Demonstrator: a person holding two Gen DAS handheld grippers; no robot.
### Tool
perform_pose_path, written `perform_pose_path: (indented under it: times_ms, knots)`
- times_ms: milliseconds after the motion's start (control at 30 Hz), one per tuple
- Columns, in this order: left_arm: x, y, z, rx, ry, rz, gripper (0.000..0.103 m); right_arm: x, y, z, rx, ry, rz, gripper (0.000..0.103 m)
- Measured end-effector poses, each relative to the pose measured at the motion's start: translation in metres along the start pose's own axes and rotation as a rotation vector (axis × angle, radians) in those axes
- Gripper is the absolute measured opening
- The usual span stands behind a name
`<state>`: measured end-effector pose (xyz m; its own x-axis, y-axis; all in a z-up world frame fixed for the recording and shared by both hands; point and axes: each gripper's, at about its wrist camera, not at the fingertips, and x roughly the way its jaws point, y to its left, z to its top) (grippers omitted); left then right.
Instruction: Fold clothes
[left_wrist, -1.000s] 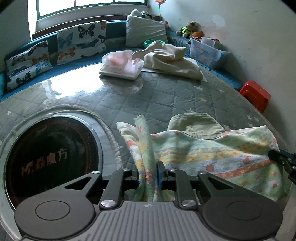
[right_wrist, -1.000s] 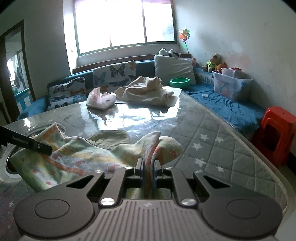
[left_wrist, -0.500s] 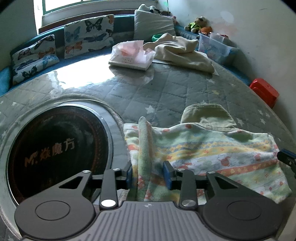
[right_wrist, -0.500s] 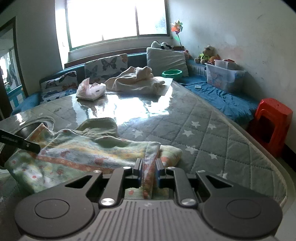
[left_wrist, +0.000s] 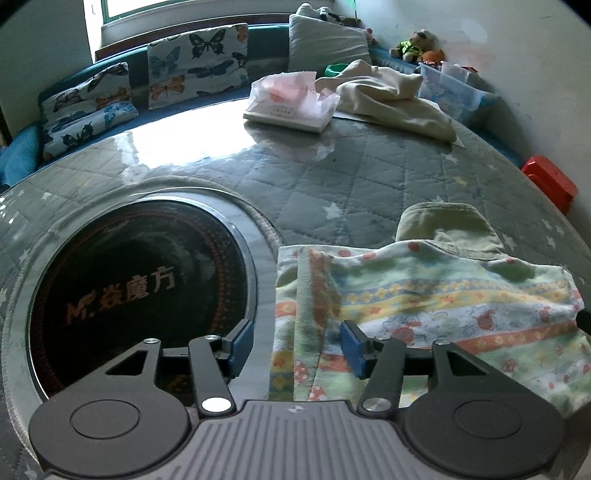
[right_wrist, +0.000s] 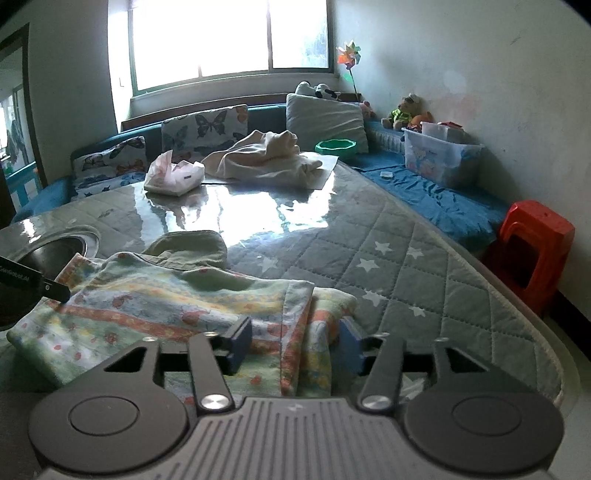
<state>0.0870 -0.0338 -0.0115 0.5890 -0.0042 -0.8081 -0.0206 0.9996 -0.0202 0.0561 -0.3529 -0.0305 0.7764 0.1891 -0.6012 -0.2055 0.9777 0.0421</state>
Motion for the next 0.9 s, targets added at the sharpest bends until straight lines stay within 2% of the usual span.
perform_pose_path:
  times_ms: [200, 400, 467, 567, 733, 900]
  knots:
    - [-0.005, -0.002, -0.004, 0.000, -0.006, 0.004, 0.060, -0.008, 0.008, 0.000, -0.018, -0.019, 0.004, 0.073]
    - [-0.018, -0.012, -0.012, 0.023, -0.032, 0.009, 0.076, -0.016, 0.018, -0.002, -0.030, -0.034, 0.010, 0.088]
    - [-0.023, -0.014, -0.015, 0.026, -0.038, 0.006, 0.079, -0.021, 0.021, -0.003, -0.025, -0.040, 0.010, 0.095]
    - [-0.030, -0.019, -0.022, 0.033, -0.044, 0.001, 0.089, -0.027, 0.022, -0.006, -0.013, -0.039, 0.011, 0.102]
    - [-0.043, -0.030, -0.035, 0.065, -0.067, -0.001, 0.102, -0.035, 0.026, -0.011, -0.012, -0.036, 0.018, 0.103]
    - [-0.058, -0.040, -0.049, 0.093, -0.095, -0.007, 0.103, -0.047, 0.031, -0.020, -0.015, -0.040, 0.033, 0.103]
